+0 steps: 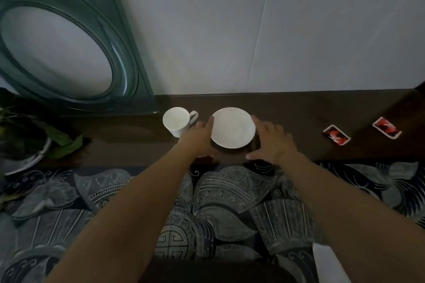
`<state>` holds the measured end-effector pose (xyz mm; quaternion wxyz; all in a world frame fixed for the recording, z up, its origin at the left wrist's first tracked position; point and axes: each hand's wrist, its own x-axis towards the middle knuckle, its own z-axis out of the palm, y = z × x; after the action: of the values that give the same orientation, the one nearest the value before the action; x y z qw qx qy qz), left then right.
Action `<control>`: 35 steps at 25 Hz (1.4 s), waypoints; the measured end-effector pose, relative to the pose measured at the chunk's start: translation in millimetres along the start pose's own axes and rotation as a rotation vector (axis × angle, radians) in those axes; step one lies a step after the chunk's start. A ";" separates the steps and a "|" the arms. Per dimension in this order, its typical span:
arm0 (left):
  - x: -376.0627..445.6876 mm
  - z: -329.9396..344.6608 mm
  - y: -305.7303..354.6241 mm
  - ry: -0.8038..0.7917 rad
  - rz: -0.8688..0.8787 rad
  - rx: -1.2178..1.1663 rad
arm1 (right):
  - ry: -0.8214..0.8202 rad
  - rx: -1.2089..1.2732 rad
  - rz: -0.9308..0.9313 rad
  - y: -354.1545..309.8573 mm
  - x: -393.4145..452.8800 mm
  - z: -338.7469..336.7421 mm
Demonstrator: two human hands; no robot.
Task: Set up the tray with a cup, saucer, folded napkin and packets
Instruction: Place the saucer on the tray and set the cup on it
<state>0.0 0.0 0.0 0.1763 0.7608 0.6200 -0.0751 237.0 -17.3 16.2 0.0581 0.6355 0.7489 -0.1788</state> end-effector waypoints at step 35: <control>-322.9 24.4 -15.8 -0.033 -0.064 -0.367 | 0.075 0.242 -0.066 -147.0 -259.3 54.0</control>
<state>-83.8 -302.3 82.1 0.3199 0.6945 0.6441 0.0213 134.6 -296.0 76.0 -0.0528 0.6192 0.7440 -0.2456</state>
